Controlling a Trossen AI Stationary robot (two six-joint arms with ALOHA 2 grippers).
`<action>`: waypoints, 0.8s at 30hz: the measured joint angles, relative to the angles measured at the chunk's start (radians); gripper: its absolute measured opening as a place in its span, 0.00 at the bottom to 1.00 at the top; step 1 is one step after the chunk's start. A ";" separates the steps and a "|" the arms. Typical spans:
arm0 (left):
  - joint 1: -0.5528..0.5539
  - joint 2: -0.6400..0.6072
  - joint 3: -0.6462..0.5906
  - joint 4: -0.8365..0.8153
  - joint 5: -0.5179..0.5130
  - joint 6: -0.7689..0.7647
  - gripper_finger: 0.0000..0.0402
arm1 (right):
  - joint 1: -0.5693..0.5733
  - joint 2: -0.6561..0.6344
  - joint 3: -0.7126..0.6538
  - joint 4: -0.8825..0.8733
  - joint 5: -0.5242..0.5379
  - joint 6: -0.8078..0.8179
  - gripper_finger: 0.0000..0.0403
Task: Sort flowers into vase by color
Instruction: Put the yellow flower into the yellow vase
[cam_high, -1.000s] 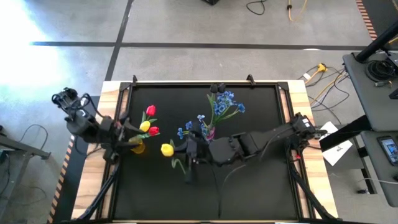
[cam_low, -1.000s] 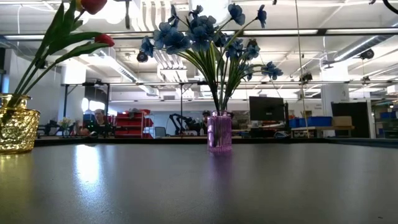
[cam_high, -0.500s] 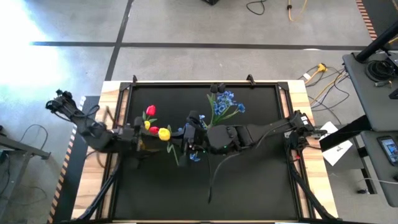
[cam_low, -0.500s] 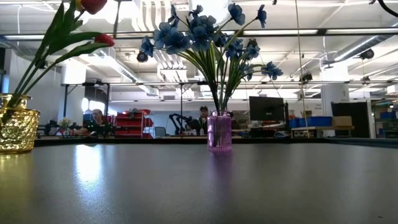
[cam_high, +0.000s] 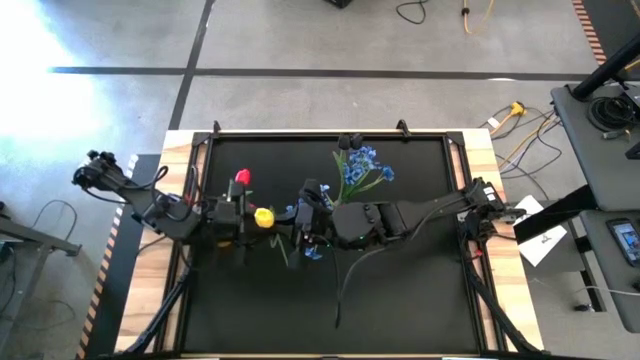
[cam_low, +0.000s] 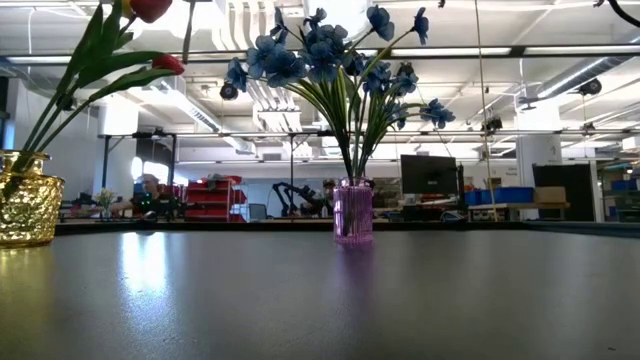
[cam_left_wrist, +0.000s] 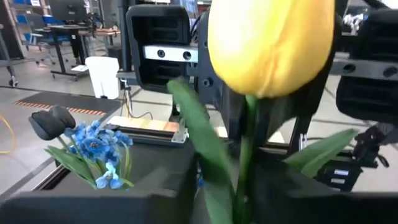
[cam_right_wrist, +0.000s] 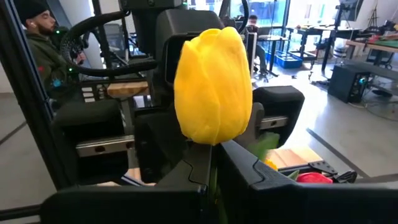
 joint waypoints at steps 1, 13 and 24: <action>0.000 -0.004 0.000 -0.012 0.001 0.000 0.20 | 0.000 0.000 0.000 0.000 0.001 0.000 0.03; 0.001 -0.088 0.000 -0.081 -0.010 0.020 0.01 | 0.000 0.000 -0.001 0.095 0.018 0.008 0.38; -0.007 -0.342 0.092 -0.537 0.022 -0.011 0.00 | 0.026 -0.028 -0.001 0.145 0.029 -0.064 0.62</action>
